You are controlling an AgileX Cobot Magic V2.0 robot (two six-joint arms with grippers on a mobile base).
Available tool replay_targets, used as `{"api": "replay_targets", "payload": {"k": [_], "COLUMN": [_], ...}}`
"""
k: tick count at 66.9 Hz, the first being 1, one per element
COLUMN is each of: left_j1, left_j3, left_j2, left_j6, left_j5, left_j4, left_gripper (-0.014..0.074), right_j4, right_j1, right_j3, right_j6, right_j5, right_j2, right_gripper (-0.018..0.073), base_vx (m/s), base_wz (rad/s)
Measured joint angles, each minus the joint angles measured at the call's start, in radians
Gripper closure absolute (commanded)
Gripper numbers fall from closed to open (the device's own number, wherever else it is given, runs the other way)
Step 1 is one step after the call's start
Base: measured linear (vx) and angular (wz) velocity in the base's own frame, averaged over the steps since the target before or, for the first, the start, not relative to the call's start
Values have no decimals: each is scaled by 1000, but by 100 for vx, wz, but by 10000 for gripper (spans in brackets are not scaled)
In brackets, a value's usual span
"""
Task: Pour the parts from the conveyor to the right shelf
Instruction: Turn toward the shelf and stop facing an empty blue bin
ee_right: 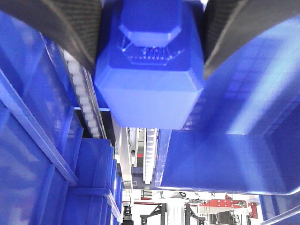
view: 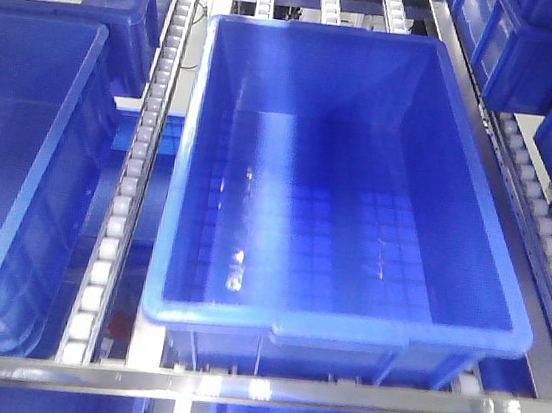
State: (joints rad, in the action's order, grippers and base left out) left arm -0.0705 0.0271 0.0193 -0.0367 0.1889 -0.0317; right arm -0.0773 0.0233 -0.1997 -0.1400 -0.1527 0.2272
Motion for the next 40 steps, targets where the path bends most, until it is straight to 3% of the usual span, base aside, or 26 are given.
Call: {"api": "replay_targets", "payload": {"k": [40], "left_j1": [0], "left_j3": [0], "left_j2": [0], "left_j6": [0], "left_j5": [0], "left_j4": [0], "left_gripper": [603], "right_j4": [0], "right_j1": [0], "right_j3": [0], "right_j6": [-1], "right_j5": [0], "right_j2": [0], "right_gripper": [561], "base_vx": [14], "base_wz": [4]}}
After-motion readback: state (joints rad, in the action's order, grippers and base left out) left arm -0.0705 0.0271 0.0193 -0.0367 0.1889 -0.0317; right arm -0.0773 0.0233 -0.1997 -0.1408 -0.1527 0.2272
